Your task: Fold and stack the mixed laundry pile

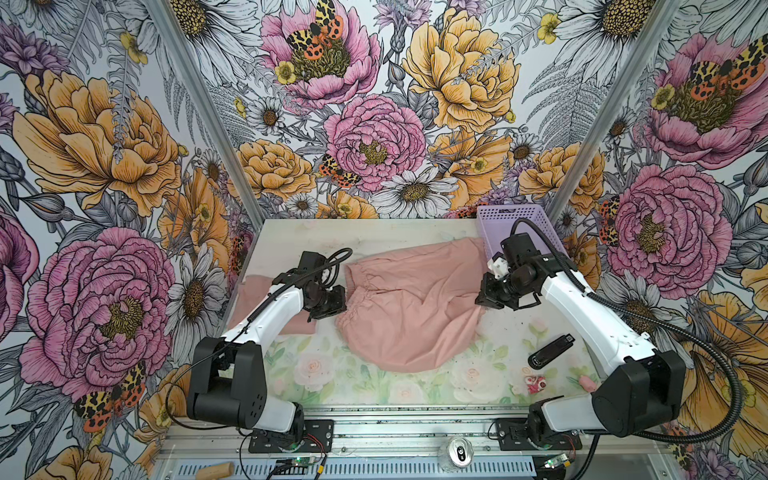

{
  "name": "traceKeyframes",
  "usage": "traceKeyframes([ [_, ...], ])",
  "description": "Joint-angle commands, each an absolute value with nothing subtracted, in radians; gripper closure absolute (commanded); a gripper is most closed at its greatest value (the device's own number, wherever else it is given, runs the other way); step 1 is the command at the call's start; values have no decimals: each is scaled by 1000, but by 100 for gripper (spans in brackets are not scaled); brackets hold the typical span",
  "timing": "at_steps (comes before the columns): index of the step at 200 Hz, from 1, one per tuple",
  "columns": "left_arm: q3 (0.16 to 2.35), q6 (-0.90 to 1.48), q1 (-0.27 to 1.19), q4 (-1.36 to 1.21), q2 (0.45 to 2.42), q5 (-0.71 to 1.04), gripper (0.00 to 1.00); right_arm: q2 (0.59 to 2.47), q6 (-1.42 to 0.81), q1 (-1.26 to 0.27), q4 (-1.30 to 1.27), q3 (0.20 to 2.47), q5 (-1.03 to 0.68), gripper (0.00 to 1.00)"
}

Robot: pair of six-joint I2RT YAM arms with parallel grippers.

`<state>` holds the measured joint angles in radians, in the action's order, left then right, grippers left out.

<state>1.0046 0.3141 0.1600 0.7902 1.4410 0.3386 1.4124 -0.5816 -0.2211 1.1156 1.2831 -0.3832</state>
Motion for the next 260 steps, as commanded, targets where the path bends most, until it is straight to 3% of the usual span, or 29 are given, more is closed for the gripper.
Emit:
traceKeyframes([
  [1,1084,314,131,775,1414,374,100,1476,-544,-213,1105,1401,-383,100],
  [57,1214,286,-4,730,1531,372,100,1855,-454,-199,1087,1849,-319,100],
  [73,1216,282,-28,726,1573,385,100,1935,-445,-190,1088,1916,-335,75],
  [88,1202,278,-32,721,1600,392,100,1930,-436,-189,1085,1911,-297,64],
  [126,1139,299,-34,671,1623,400,100,1770,-429,-187,1007,1680,-291,47],
  [151,1134,300,-39,664,1636,399,100,1657,-430,-186,907,1441,-342,41],
  [200,1139,301,-39,664,1643,407,100,1535,-437,-183,684,1087,-391,42],
  [260,1137,310,-33,665,1641,408,100,1592,-384,-183,529,1006,-530,44],
])
